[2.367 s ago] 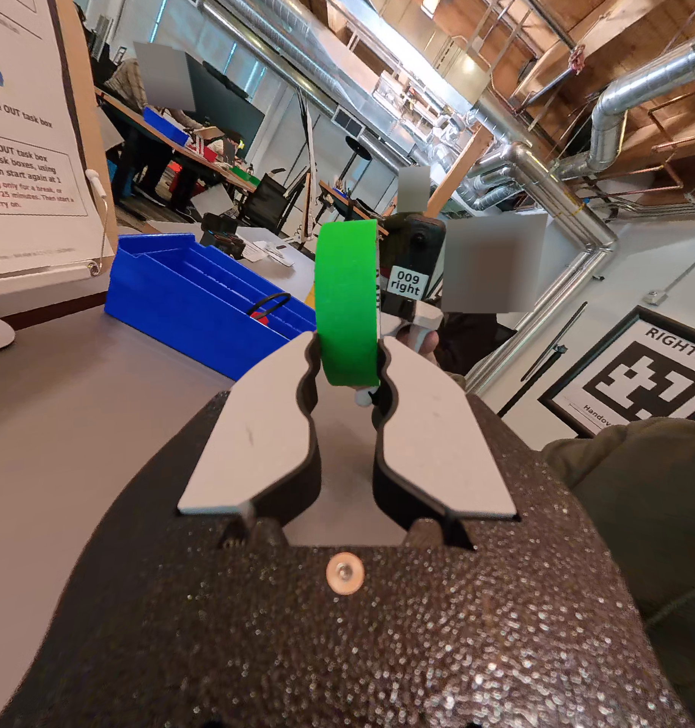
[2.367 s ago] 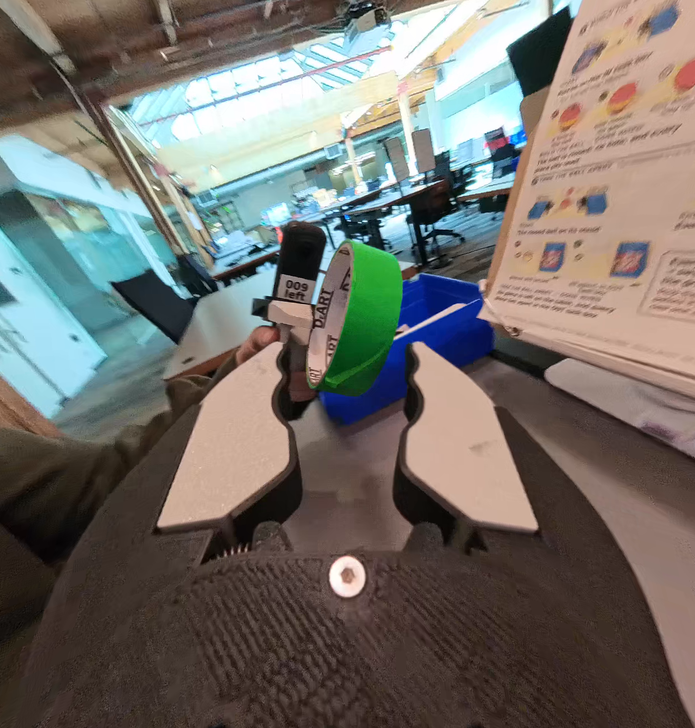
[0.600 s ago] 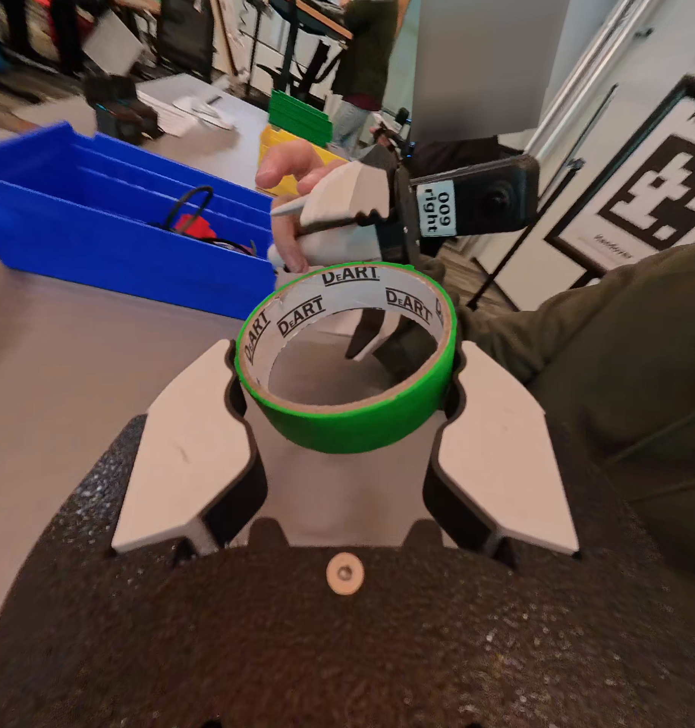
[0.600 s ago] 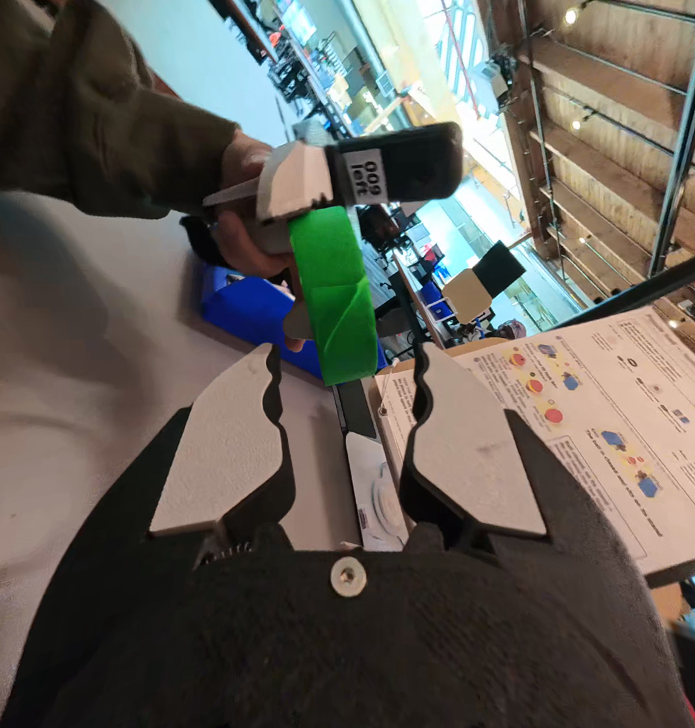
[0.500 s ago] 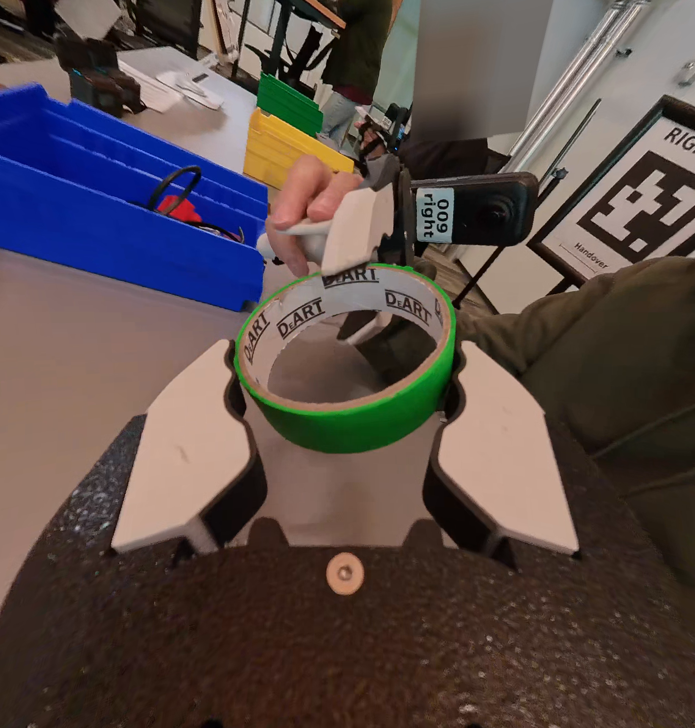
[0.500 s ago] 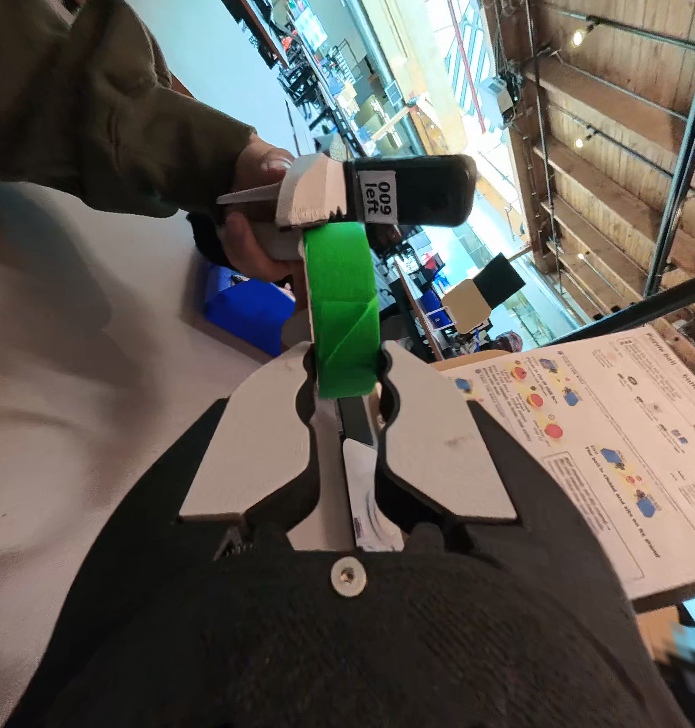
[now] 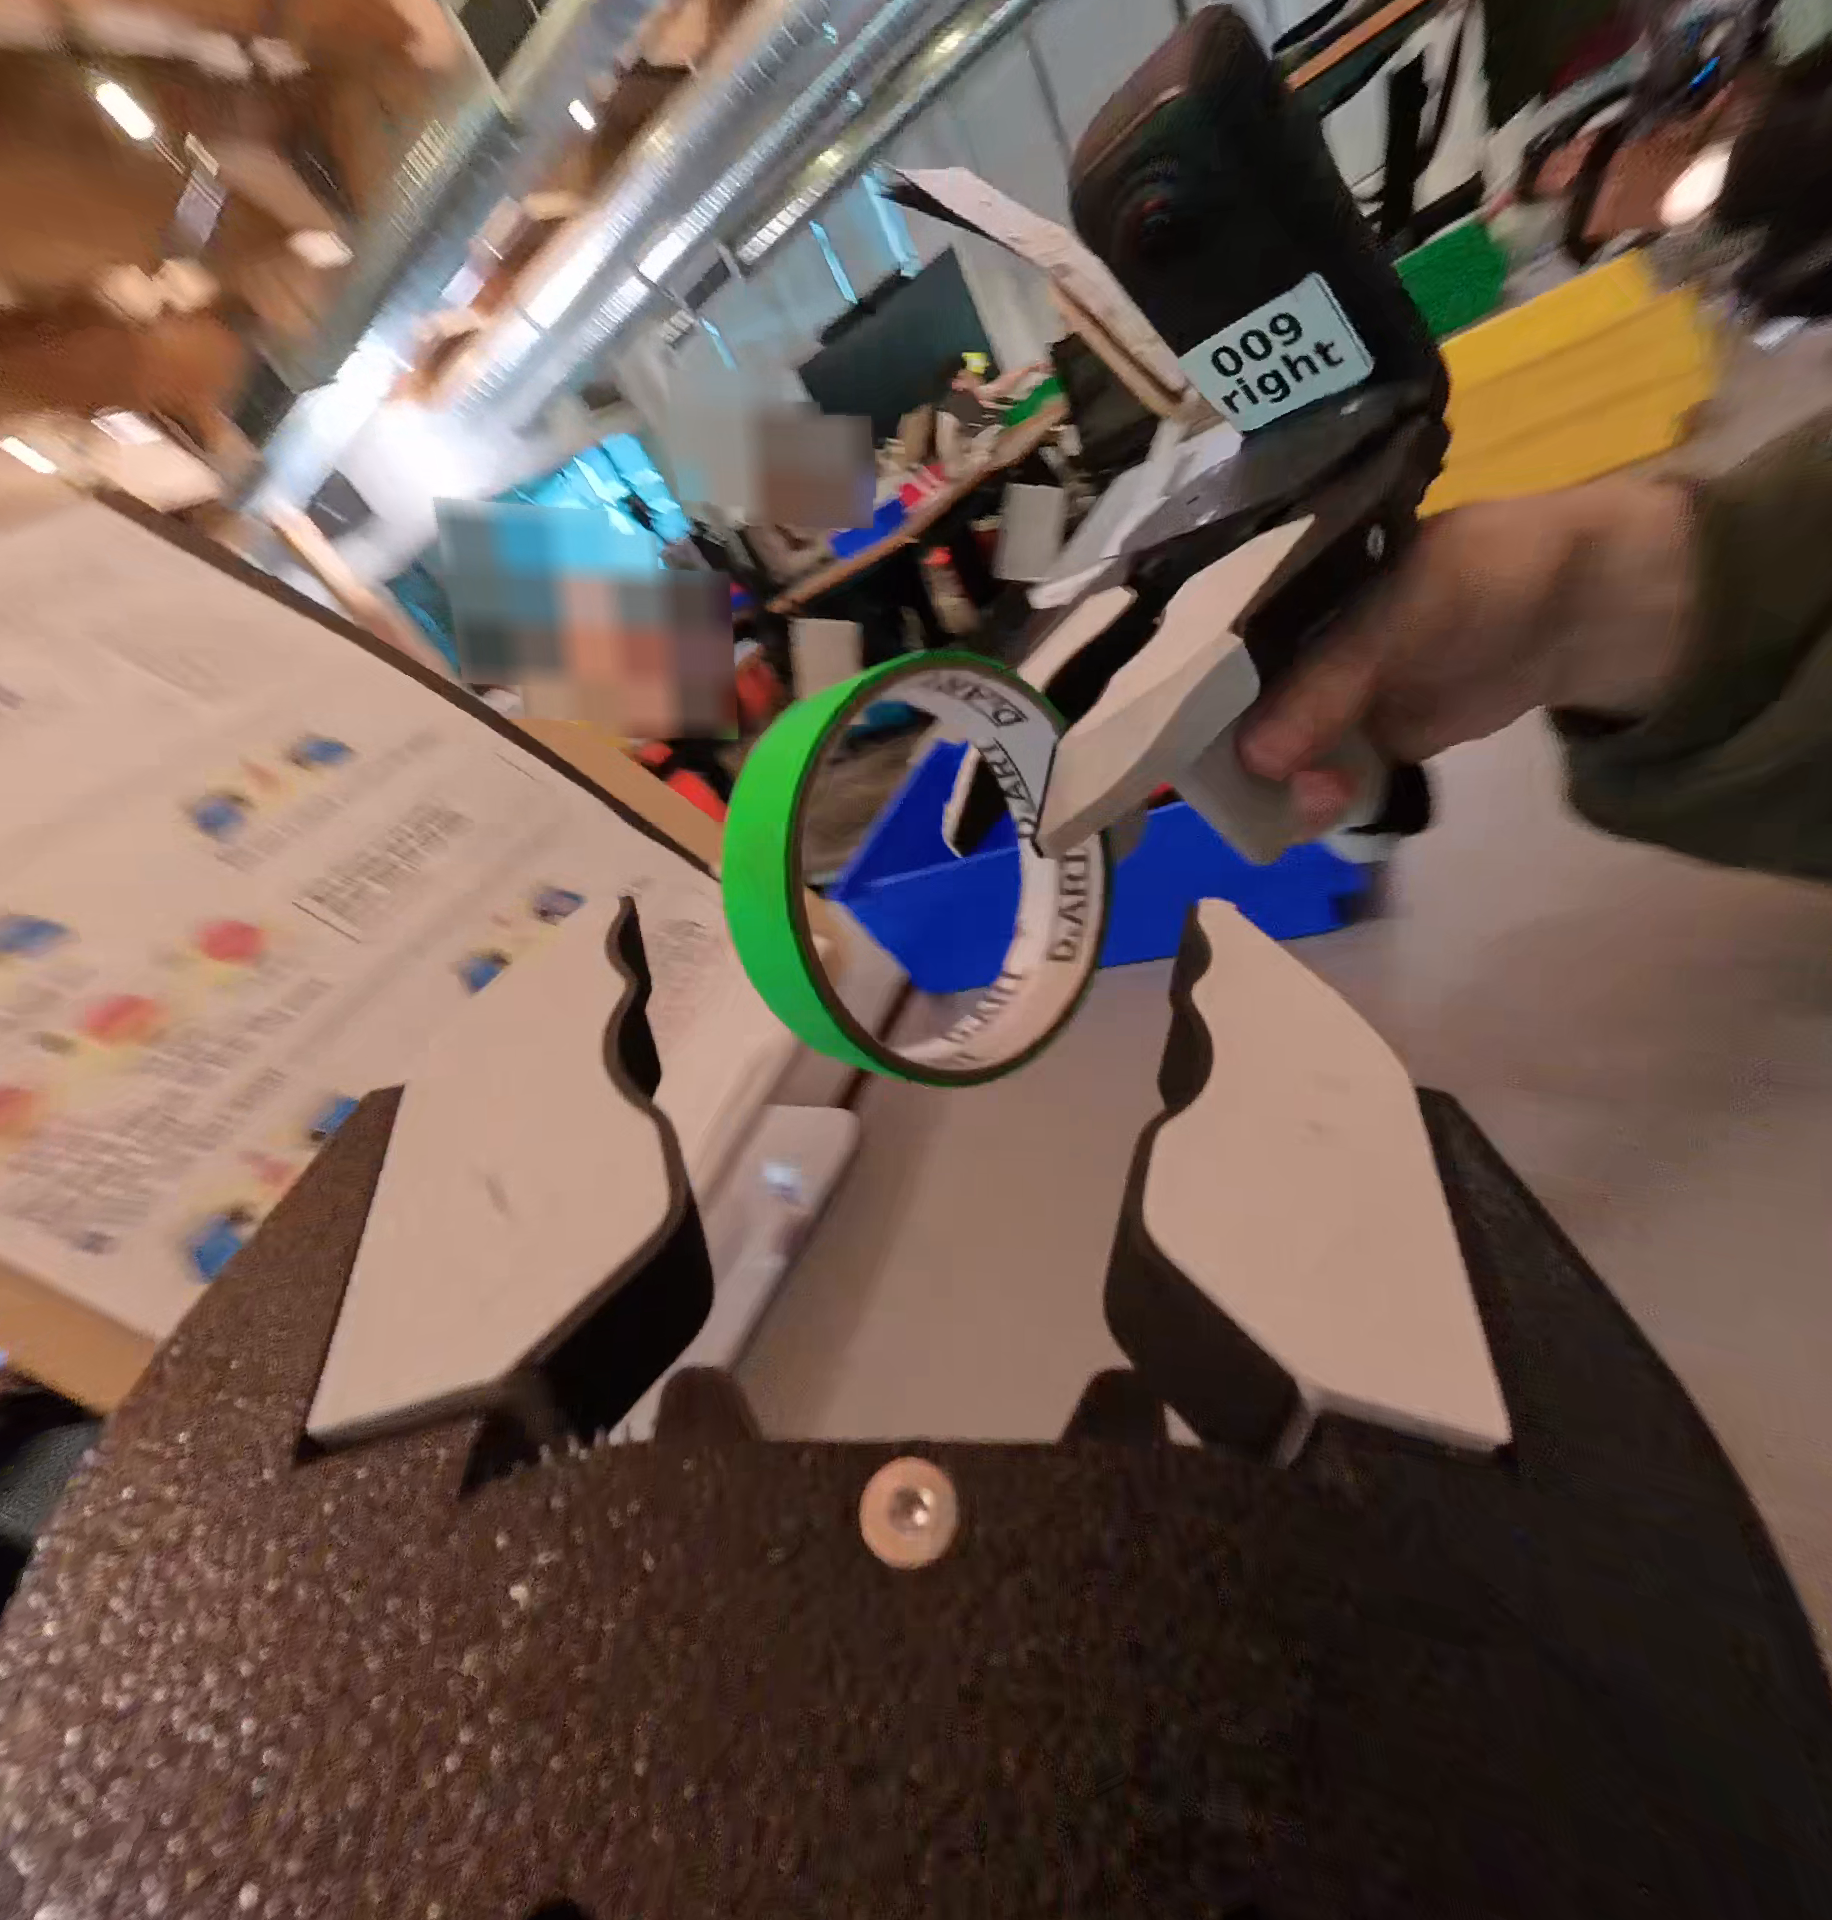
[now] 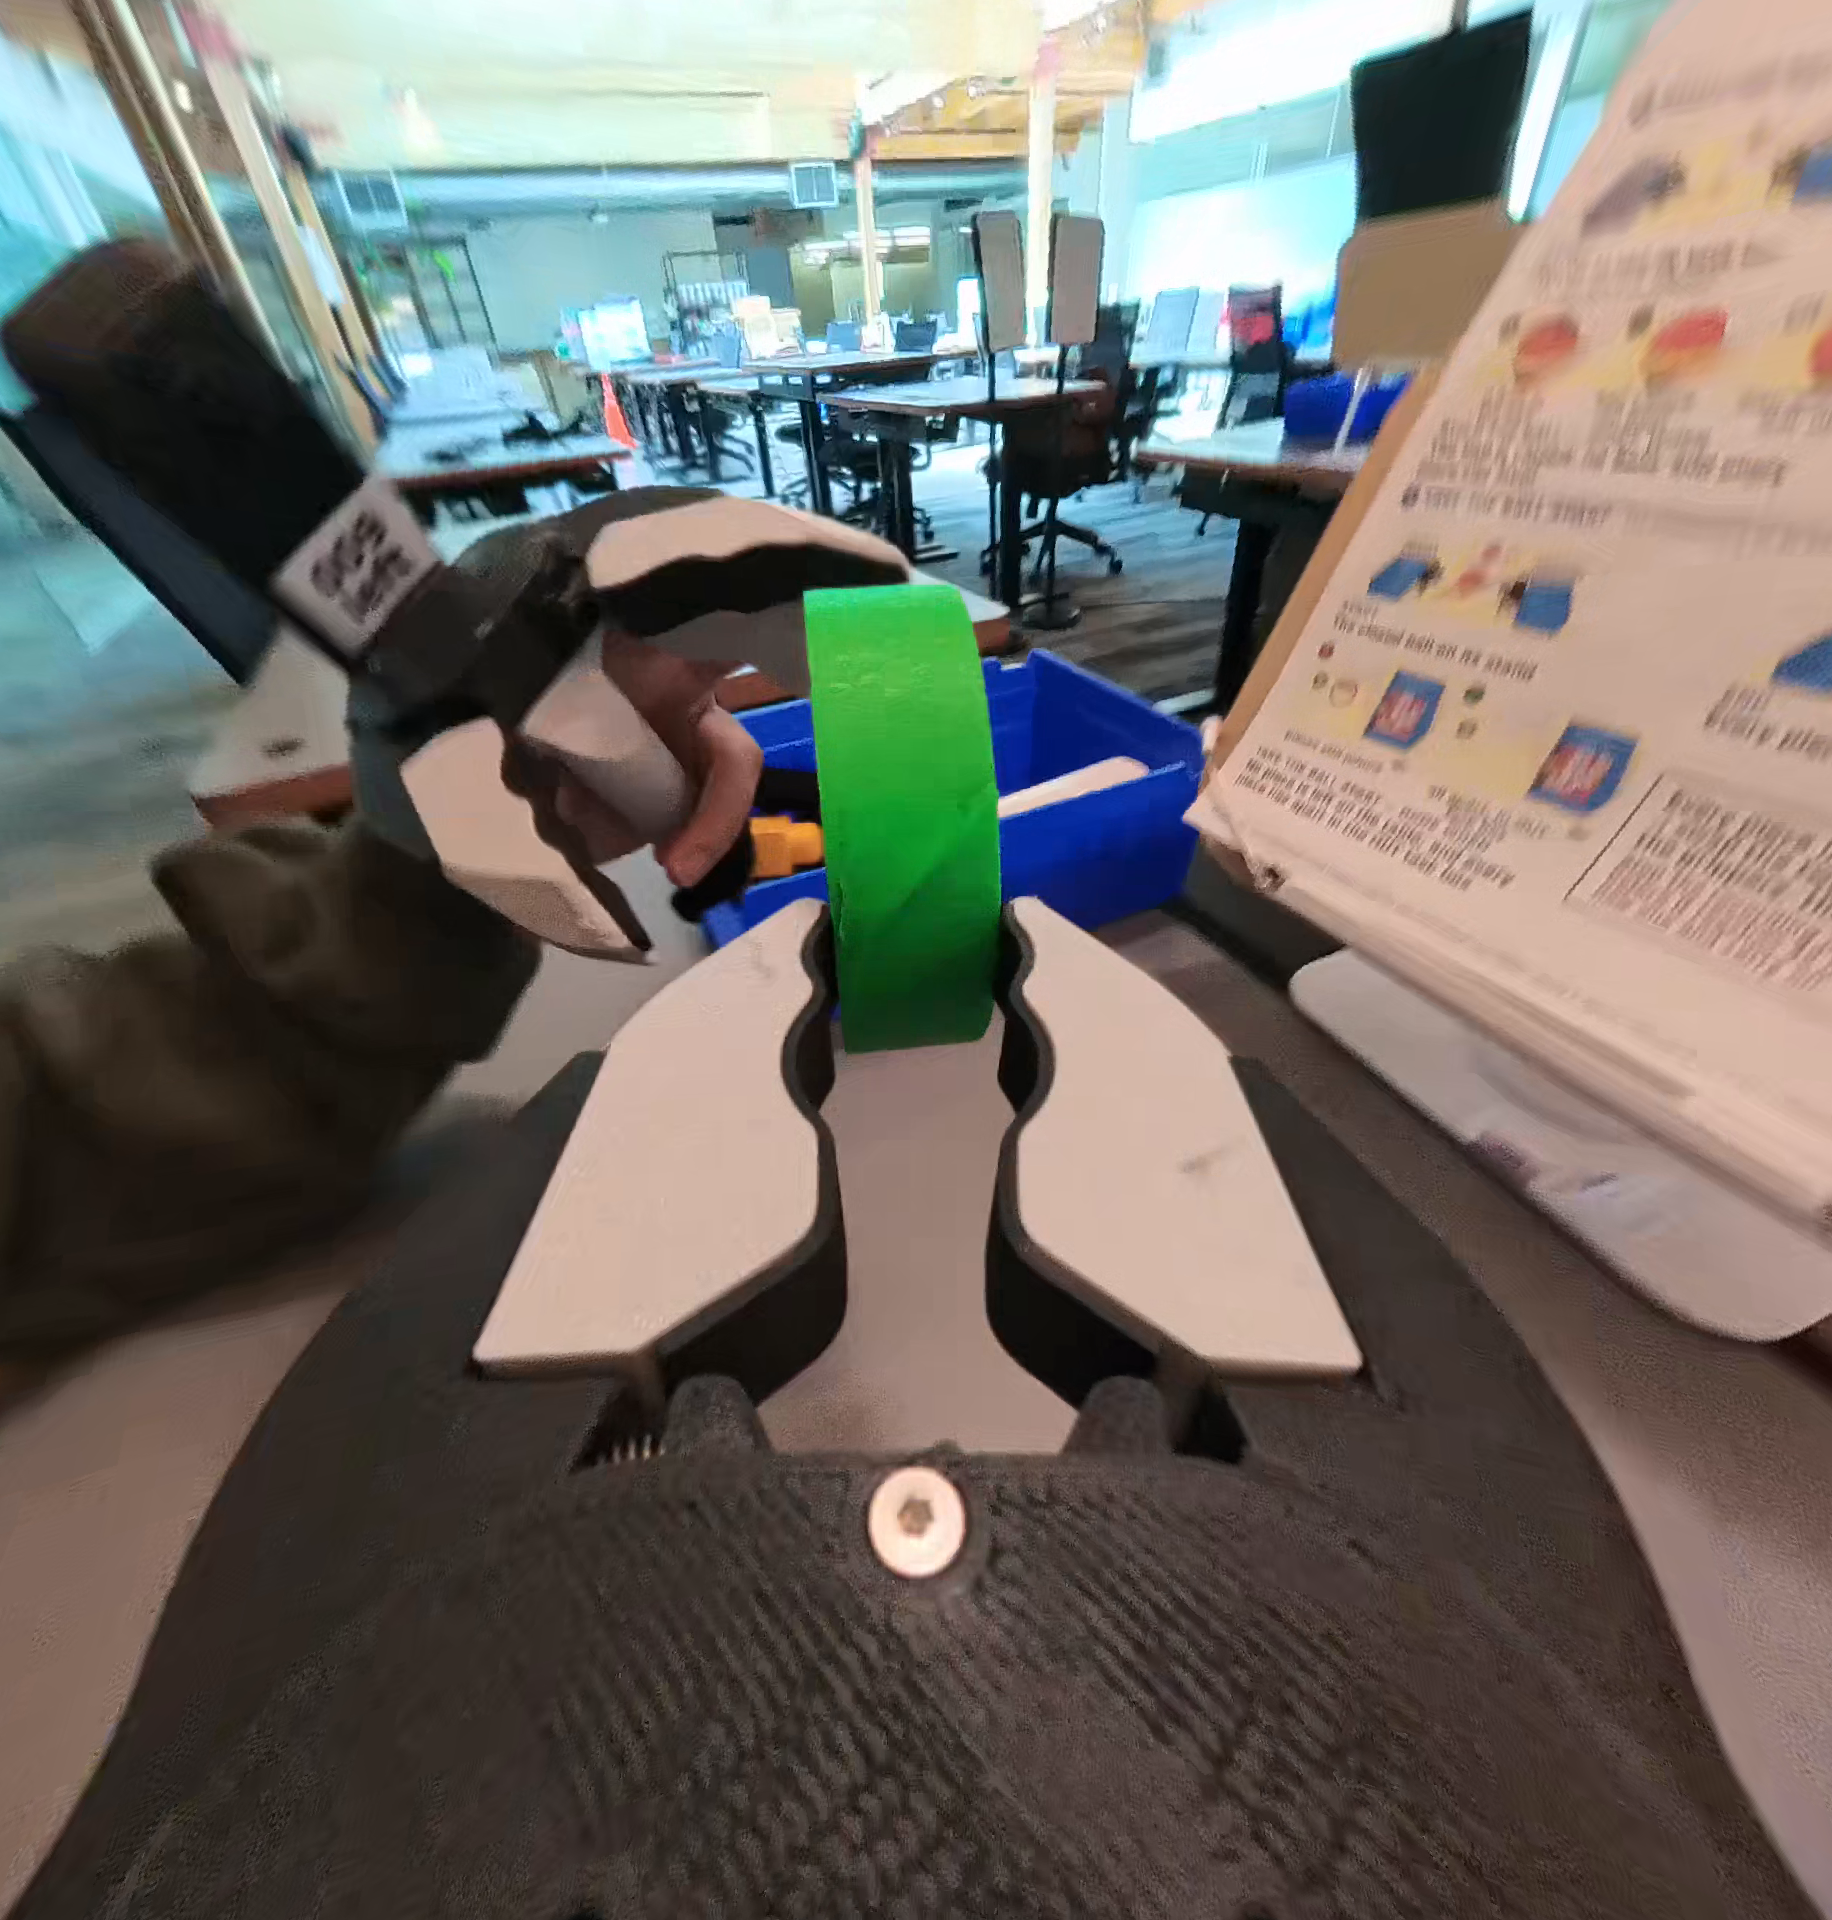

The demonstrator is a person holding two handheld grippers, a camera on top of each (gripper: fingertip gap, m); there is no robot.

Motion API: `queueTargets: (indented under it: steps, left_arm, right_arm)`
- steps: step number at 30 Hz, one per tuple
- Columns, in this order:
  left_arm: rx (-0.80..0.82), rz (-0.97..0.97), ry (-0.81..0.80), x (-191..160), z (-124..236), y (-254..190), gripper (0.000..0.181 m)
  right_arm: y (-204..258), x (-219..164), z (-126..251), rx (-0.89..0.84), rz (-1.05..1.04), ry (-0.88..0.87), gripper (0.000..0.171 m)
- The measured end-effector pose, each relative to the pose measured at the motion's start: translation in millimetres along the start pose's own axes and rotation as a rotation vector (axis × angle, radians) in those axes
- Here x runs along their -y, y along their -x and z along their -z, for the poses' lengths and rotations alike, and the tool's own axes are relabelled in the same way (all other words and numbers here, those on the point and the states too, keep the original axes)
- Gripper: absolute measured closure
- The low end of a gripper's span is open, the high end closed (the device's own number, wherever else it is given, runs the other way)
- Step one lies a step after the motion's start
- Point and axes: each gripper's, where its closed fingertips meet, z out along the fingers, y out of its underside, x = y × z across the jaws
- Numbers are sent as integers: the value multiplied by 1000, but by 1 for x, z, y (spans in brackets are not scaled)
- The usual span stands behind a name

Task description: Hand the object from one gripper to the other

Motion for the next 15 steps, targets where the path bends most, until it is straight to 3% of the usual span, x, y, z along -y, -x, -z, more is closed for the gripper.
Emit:
queueTargets:
  steps: [5,15]
  left_arm:
    - [164,-449,33,-2,-11,-5,96]
    - [246,-566,356,-47,-29,4,82]
  right_arm:
    - [-2,-10,-3,13,-200,51,143]
    - [-1,-25,-14,-73,-195,156,143]
